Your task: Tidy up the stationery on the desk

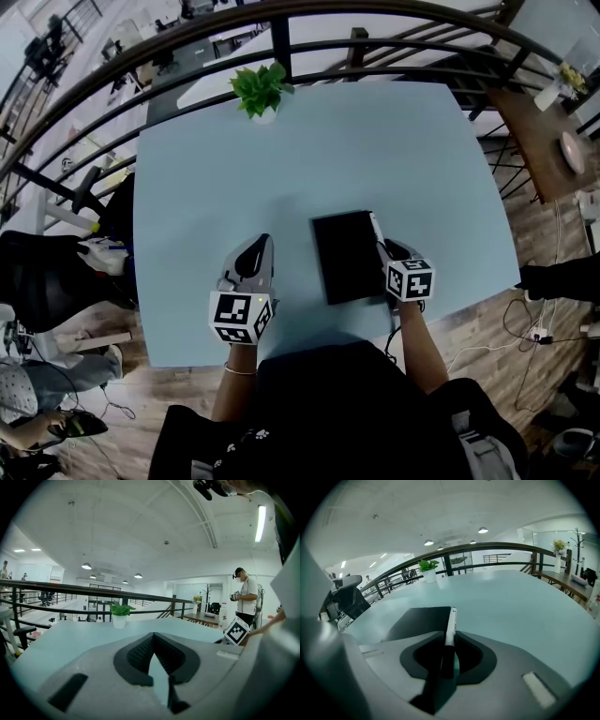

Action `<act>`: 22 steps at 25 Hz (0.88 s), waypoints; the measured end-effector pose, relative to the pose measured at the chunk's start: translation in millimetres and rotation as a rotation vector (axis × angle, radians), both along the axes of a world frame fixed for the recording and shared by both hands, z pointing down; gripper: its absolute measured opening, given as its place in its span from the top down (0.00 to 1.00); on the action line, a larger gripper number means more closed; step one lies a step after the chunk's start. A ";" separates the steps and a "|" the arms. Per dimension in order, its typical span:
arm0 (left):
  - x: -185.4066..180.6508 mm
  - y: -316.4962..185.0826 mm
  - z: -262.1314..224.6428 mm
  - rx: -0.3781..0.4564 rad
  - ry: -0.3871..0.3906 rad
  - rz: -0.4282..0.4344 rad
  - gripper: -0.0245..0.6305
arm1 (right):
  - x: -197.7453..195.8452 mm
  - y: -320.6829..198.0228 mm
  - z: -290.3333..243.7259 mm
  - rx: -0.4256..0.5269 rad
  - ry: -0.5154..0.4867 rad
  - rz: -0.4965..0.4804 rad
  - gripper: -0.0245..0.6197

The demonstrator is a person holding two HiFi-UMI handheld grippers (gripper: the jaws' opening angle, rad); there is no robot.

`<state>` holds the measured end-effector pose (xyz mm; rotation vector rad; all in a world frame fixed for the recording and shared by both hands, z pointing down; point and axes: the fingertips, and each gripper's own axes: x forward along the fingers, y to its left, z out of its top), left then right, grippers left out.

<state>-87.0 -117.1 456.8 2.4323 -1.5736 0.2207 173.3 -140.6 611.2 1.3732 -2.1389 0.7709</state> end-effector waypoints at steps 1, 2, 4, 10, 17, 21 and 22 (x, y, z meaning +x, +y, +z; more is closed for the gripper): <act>0.1 -0.2 0.4 0.000 0.000 -0.001 0.97 | -0.1 -0.1 0.6 -0.002 -0.001 -0.001 0.83; 0.1 -0.5 0.7 0.000 0.001 -0.001 0.97 | -0.2 -0.3 0.9 -0.004 -0.001 -0.003 0.83; 0.0 -1.3 0.9 0.000 0.002 -0.002 0.97 | -0.6 -0.9 1.0 -0.006 -0.003 -0.007 0.83; 0.3 -1.7 -1.4 0.002 0.002 -0.002 0.97 | -0.7 -0.8 -1.0 -0.009 -0.014 -0.015 0.83; -1.8 -0.4 -1.5 0.004 0.001 -0.007 0.97 | -2.6 0.1 -1.6 -0.008 -0.030 -0.021 0.81; -0.7 -0.1 -3.2 0.004 0.001 -0.007 0.97 | -4.7 0.7 -3.5 -0.010 -0.048 -0.029 0.78; -0.6 -0.1 -3.3 0.005 0.001 -0.006 0.97 | -5.1 0.7 -4.0 -0.007 -0.048 -0.030 0.77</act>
